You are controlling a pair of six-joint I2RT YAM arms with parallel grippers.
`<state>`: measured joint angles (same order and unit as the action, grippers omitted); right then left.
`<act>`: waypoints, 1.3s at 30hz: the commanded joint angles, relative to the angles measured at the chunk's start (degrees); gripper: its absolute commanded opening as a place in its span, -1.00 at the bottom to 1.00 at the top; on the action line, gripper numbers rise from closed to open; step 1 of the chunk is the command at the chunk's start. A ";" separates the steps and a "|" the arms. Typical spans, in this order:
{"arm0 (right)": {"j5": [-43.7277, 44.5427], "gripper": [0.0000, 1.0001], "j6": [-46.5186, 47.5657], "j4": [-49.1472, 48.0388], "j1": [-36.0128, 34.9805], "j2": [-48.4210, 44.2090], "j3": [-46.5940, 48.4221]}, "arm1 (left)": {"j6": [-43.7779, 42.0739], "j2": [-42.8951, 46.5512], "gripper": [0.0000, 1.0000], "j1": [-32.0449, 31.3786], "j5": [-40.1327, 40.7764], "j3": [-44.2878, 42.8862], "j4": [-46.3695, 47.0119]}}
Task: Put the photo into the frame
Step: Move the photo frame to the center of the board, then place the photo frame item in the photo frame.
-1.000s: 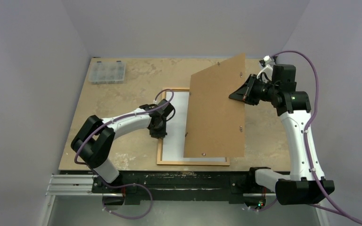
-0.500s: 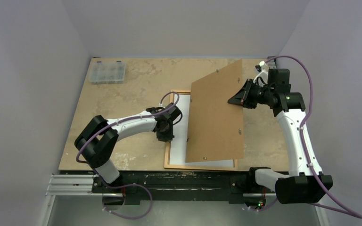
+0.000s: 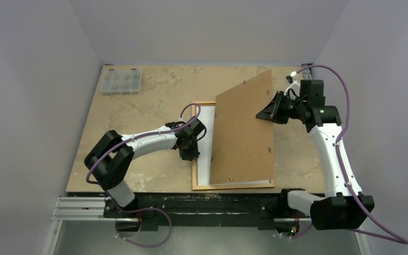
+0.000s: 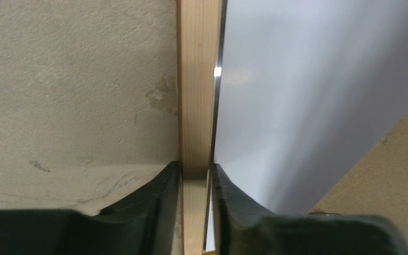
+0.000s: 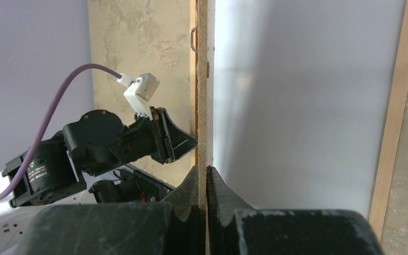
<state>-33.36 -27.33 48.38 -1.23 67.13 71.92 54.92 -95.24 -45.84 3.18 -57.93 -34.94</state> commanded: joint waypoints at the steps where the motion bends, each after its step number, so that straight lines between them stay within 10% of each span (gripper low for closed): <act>1: -1.50 -1.00 0.32 -3.80 -0.17 -0.61 0.84 | 0.84 2.86 -0.35 -0.30 -2.47 0.57 4.63; 7: -2.32 -1.00 0.81 -3.80 -0.04 -0.64 1.24 | -0.15 8.52 0.28 -0.24 -2.54 0.13 3.00; 11: -3.36 -1.00 1.35 -4.20 -0.04 -0.73 1.29 | -1.22 11.89 0.33 0.32 -2.14 -0.25 1.29; 39: -5.85 -1.00 0.95 -5.45 0.29 0.53 0.80 | -11.31 -0.69 -0.68 1.72 0.88 1.53 2.20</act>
<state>-35.73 -25.89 47.03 -1.10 68.31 71.77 47.29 -95.37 -44.07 1.32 -56.64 -31.53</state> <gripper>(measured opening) 0.008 0.210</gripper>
